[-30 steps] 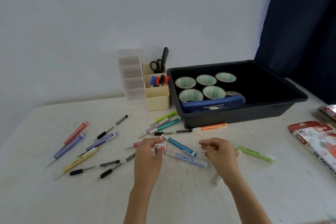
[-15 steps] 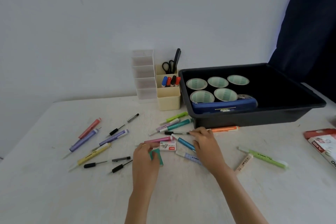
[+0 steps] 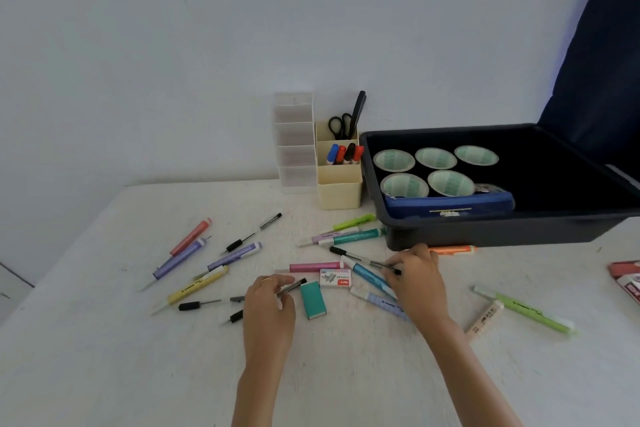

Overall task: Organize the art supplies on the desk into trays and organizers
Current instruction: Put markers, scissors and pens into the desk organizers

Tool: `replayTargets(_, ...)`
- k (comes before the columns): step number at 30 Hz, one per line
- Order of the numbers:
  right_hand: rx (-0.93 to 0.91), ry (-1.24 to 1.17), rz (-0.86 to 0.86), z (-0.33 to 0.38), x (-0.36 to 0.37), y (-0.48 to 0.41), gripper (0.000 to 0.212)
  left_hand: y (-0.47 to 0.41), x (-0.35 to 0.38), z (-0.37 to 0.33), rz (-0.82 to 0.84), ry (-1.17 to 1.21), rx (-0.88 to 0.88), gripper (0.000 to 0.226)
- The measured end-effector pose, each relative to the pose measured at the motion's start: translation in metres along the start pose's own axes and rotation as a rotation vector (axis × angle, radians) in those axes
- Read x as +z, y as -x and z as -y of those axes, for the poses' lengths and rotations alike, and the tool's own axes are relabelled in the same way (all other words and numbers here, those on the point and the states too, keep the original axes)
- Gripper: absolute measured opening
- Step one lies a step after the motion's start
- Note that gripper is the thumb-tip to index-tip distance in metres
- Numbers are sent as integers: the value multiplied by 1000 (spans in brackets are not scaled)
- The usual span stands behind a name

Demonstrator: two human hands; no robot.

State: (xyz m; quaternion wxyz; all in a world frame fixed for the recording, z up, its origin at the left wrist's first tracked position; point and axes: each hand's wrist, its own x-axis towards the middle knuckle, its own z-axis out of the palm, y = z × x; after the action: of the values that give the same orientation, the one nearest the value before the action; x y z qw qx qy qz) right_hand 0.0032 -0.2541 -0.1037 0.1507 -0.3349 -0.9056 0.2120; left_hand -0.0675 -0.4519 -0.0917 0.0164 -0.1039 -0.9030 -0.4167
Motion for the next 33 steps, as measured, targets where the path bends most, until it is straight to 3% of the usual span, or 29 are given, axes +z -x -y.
replayTargets(3, -106, -213, 33, 12, -4, 11, 12, -1, 0, 0, -4, 89, -1, 25)
replayTargets(6, -156, -528, -85, 32, -19, 18, 13, -7, 2, -4, -3, 188, -43, 23)
replayTargets(15, -85, -1054, -381, 77, -77, -37, 28, -60, 21, -45, 145, 533, -109, 32)
replayTargets(20, -140, -969, -518, 83, -75, -86, 27, -107, 37, -74, 227, 700, -187, 42)
replayTargets(25, -196, -789, -443, 83, -46, -122, 19, -134, 49, -95, 376, 733, -188, 44)
replayTargets(28, -227, -693, -369, 79, -32, -129, 16, -138, 55, -98, 345, 751, -182, 38)
replayTargets(33, -178, -441, -296, 70, -18, -141, 12, -141, 63, -90, 321, 726, -196, 51)
